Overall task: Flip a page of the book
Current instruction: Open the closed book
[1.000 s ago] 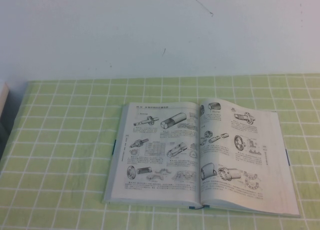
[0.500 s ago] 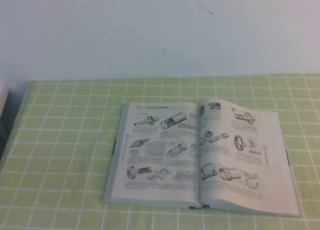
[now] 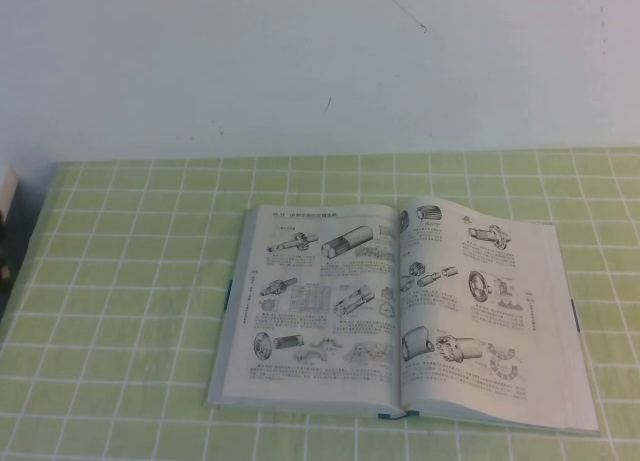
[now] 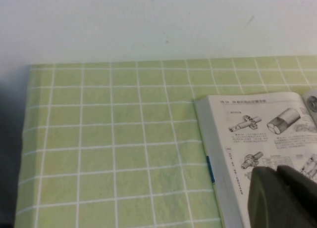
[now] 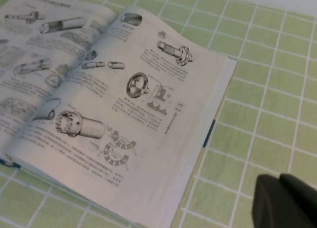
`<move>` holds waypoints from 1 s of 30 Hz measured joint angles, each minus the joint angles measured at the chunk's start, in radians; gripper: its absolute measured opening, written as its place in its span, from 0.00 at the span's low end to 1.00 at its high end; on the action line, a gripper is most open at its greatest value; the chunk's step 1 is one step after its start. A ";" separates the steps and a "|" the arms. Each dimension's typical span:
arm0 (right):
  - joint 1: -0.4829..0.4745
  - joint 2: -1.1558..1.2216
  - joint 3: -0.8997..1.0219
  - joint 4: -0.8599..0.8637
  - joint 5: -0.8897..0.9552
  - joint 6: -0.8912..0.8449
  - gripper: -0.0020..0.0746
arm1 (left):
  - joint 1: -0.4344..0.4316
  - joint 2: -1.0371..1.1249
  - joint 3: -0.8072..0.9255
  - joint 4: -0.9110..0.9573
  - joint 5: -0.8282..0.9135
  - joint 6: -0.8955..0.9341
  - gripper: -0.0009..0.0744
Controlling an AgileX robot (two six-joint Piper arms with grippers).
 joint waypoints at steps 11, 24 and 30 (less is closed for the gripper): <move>-0.001 0.272 -0.126 0.078 0.002 -0.124 0.02 | -0.292 0.325 -0.048 0.000 -0.070 0.037 0.01; 0.110 0.606 -0.448 0.062 0.297 -0.078 0.02 | -0.602 0.707 -0.159 0.013 -0.249 0.045 0.01; 0.179 0.713 -0.496 -0.118 0.295 0.135 0.02 | -0.630 0.854 -0.277 0.011 -0.254 0.045 0.01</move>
